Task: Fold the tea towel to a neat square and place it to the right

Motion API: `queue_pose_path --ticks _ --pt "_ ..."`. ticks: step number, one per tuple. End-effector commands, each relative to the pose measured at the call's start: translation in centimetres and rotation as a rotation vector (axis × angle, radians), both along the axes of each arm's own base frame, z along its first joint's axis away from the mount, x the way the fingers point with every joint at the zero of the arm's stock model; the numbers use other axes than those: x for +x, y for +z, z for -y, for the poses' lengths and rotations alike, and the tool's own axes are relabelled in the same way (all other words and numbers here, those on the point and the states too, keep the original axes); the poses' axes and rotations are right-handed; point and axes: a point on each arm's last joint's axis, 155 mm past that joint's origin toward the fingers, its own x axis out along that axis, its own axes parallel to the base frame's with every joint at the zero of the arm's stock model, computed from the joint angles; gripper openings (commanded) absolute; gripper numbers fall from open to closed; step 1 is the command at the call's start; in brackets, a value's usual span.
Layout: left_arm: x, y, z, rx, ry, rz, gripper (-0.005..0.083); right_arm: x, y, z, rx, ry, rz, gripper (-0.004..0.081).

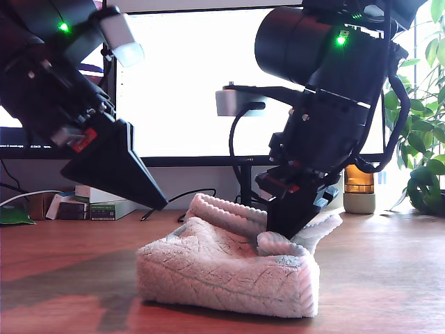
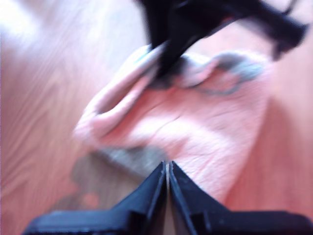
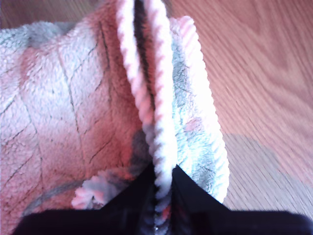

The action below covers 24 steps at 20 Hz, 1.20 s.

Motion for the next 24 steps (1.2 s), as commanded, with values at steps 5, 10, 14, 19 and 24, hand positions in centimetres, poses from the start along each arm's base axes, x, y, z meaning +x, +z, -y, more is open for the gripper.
queue_pose_path --ticks 5,10,14,19,24 --pt "-0.6 -3.0 0.1 0.01 0.004 -0.102 -0.0023 0.0 -0.3 -0.2 -0.004 0.006 -0.002 -0.0012" --pt "-1.6 -6.2 0.5 0.038 -0.025 -0.195 -0.0023 0.3 0.1 -0.4 0.002 0.008 0.006 -0.0013" --pt "-1.6 -7.5 0.6 0.064 -0.022 -0.201 -0.0023 0.4 0.4 -0.5 0.003 0.008 0.009 -0.0012" --pt "-1.2 -7.4 0.8 0.057 -0.001 -0.198 -0.0023 1.2 0.6 -0.2 -0.013 -0.011 0.046 0.0021" --pt "-1.1 -7.5 0.7 0.063 0.003 -0.196 -0.0023 3.7 1.6 0.9 -0.06 -0.084 0.166 0.018"
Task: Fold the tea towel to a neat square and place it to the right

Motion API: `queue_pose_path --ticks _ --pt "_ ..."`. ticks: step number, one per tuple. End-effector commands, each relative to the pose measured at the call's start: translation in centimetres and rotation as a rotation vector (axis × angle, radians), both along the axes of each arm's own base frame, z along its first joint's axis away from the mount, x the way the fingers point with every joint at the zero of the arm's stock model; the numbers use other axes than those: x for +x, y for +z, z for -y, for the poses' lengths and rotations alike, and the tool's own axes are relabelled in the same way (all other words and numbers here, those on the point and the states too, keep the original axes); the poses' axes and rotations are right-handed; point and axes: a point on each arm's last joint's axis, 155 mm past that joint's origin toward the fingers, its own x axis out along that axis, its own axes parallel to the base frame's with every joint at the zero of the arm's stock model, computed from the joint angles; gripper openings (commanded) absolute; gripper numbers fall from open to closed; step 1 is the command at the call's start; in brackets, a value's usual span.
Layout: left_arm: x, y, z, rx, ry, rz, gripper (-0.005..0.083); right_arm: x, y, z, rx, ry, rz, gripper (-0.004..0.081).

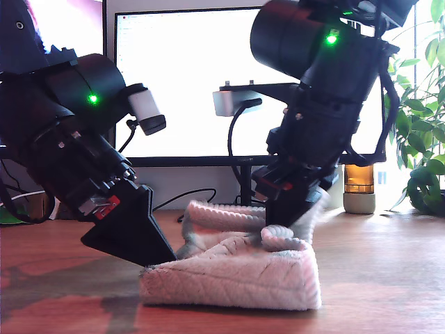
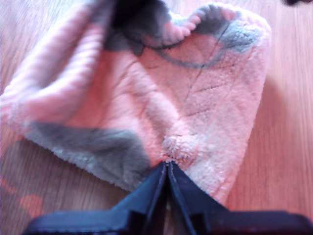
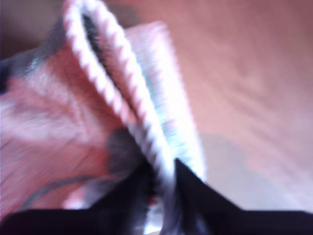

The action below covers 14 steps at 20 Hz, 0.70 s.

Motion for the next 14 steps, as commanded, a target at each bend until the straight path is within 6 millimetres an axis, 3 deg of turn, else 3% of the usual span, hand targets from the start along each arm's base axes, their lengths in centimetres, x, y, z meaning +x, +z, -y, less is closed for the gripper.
queue_pose_path --ticks 1,6,10,14 --pt "-0.9 -1.3 -0.5 0.025 0.0 -0.035 -0.0023 0.8 0.5 -0.3 -0.002 -0.008 0.03 0.018" --pt "-0.9 -1.3 -0.5 0.026 0.001 -0.033 -0.0023 2.0 2.3 -0.3 -0.008 -0.028 0.057 0.0184" --pt "-0.8 -1.3 -0.5 0.023 0.002 -0.029 -0.0023 1.5 3.2 0.4 -0.057 -0.034 0.004 0.0236" --pt "-0.7 -1.3 -0.4 0.023 0.001 -0.027 -0.0023 2.0 4.0 1.1 -0.092 -0.044 0.012 0.0236"
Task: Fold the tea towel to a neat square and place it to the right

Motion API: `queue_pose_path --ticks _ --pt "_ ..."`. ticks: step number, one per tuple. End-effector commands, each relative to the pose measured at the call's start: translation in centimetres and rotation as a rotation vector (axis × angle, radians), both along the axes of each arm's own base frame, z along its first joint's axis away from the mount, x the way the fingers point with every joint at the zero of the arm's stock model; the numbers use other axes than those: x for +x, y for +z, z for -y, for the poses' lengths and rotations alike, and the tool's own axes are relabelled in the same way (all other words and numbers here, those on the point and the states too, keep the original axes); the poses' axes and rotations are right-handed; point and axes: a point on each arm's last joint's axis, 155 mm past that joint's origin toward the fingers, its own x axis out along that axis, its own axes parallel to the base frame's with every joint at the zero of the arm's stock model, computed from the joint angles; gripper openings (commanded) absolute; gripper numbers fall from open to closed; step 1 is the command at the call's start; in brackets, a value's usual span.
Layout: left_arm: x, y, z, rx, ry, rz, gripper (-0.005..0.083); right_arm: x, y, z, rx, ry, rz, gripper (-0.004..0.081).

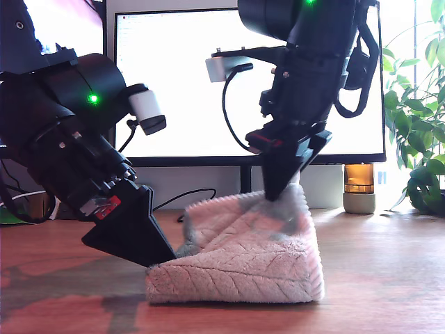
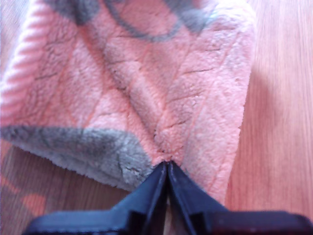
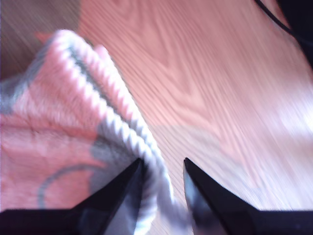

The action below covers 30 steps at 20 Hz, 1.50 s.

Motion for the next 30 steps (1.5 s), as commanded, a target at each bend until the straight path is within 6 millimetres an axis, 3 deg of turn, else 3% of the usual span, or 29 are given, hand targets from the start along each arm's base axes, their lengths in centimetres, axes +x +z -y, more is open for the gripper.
queue_pose_path --ticks 1,8,9,11,12,16,19,21,24,30 --pt "-0.9 -1.3 -0.4 0.021 -0.001 -0.035 -0.0023 0.5 0.2 0.3 -0.018 -0.001 0.008 0.0235" --pt "-0.9 -1.3 -0.4 0.021 0.001 -0.036 -0.0023 2.0 1.8 1.4 -0.073 -0.031 0.069 0.0225" --pt "-0.8 -1.3 -0.4 0.021 0.002 -0.034 -0.0023 1.7 1.8 1.2 -0.068 -0.023 0.052 0.0203" --pt "-0.7 -1.1 -0.4 0.015 0.006 -0.027 -0.0022 0.9 1.5 0.9 -0.04 -0.024 0.005 0.0083" --pt "-0.5 -0.7 -0.2 0.006 0.009 -0.017 -0.0023 0.4 1.3 0.7 -0.02 -0.029 -0.023 -0.0006" --pt "0.0 2.1 0.1 -0.04 0.009 0.052 -0.0023 -1.1 0.8 -0.8 0.079 -0.027 -0.113 -0.001" --pt "0.1 3.8 -0.2 -0.052 0.018 0.09 -0.0023 -1.6 1.6 -1.9 0.158 -0.032 -0.134 -0.001" --pt "0.4 4.9 -0.6 -0.05 0.043 0.118 -0.0023 -1.4 2.9 -2.4 0.222 -0.063 -0.119 -0.0011" --pt "1.1 7.2 -1.2 -0.076 0.115 0.15 -0.0023 -1.0 6.3 -2.7 0.325 -0.101 -0.049 -0.0011" --pt "2.7 10.5 -3.5 -0.136 0.231 0.189 -0.0023 -0.6 12.0 -1.4 0.474 -0.182 0.114 -0.0011"
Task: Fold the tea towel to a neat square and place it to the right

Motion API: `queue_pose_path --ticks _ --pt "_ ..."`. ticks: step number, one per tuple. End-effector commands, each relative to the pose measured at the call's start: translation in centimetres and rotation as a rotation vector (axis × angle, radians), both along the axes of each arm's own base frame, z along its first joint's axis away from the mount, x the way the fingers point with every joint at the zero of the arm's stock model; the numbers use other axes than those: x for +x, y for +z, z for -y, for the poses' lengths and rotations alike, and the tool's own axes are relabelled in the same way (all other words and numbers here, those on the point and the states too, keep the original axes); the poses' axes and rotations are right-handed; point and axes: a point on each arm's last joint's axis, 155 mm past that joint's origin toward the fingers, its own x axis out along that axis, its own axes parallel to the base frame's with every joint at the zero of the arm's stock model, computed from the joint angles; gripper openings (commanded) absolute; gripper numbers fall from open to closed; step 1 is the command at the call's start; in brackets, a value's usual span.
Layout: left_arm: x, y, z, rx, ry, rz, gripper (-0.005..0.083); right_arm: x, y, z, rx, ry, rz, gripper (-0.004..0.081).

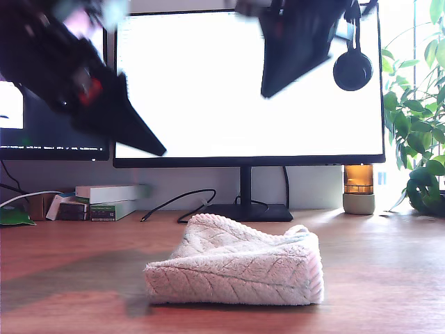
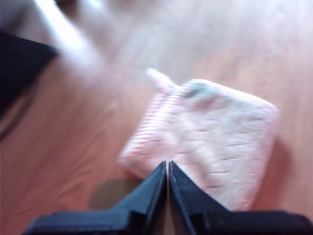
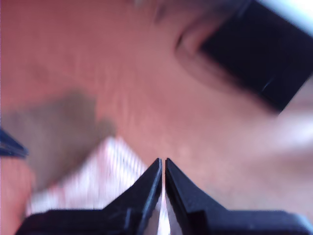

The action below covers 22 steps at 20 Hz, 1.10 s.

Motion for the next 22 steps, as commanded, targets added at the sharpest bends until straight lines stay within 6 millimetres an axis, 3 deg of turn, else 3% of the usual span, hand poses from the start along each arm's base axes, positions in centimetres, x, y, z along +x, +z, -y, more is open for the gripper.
queue_pose_path --ticks 1,7,13,17,22 --pt "-0.2 -0.8 -0.9 0.004 0.022 -0.027 -0.0023 -0.4 -0.9 1.0 0.004 -0.035 0.004 -0.0011" --pt "-0.1 1.0 -2.4 -0.085 0.069 0.006 -0.0023 -2.8 -1.5 3.4 0.086 -0.057 0.106 -0.0011" --pt "-3.3 -0.3 -2.9 -0.192 0.092 -0.039 -0.0023 -6.8 -6.1 1.0 0.123 0.204 0.062 -0.0011" --pt "-5.6 -0.7 -2.1 -0.229 0.065 -0.071 -0.0023 -6.9 -7.9 -0.8 0.134 0.365 0.042 -0.0011" --pt "-8.0 -1.2 -0.6 -0.215 -0.006 -0.12 -0.0022 -7.0 -12.1 -2.5 0.193 0.546 -0.097 -0.0011"
